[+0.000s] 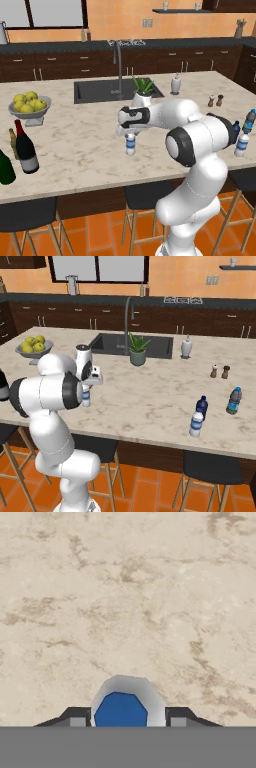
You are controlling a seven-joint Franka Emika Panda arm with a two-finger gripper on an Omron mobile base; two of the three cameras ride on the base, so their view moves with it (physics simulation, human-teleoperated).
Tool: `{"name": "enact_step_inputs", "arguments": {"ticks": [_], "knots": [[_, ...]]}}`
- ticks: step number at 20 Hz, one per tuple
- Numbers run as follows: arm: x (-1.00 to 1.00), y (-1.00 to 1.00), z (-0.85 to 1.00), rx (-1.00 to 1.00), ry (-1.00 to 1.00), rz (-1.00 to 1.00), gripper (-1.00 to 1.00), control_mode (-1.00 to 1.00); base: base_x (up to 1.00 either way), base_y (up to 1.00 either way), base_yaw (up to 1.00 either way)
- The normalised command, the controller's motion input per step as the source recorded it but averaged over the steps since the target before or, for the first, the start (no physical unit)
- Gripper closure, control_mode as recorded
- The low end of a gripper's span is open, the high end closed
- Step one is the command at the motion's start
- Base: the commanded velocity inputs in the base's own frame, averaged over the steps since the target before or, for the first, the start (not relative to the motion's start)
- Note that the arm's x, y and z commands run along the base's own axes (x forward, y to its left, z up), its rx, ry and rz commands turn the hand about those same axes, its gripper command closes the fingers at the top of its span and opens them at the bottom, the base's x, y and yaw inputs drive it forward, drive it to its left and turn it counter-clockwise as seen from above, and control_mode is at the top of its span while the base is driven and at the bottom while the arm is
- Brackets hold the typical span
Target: Move the plastic bottles in the middle to the plastics group, and the glass bottles in the middle to the glass group.
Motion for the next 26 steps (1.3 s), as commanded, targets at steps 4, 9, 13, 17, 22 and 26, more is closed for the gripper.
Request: {"name": "enact_step_inputs", "arguments": {"ticks": [4, 9, 13, 17, 22, 26], "knots": [[-0.34, -0.44, 0.45, 0.00, -0.06, -0.05, 1.00, -1.00, 0.00, 0.00, 0.00], [-0.20, -0.64, 0.45, 0.00, -0.01, -0.15, 1.00, -1.00, 0.00, 0.00, 0.00], [-0.16, -0.91, 0.28, 0.00, 0.00, -0.19, 1.00, -1.00, 0.00, 0.00, 0.00], [-0.13, -0.84, 0.19, 0.00, 0.00, -0.23, 1.00, -1.00, 0.00, 0.00, 0.00], [-0.15, -0.88, 0.07, 0.00, 0.00, -0.27, 1.00, -1.00, 0.00, 0.00, 0.00], [-0.06, -0.81, 0.00, 0.00, 0.00, -0.29, 1.00, -1.00, 0.00, 0.00, 0.00]]}}
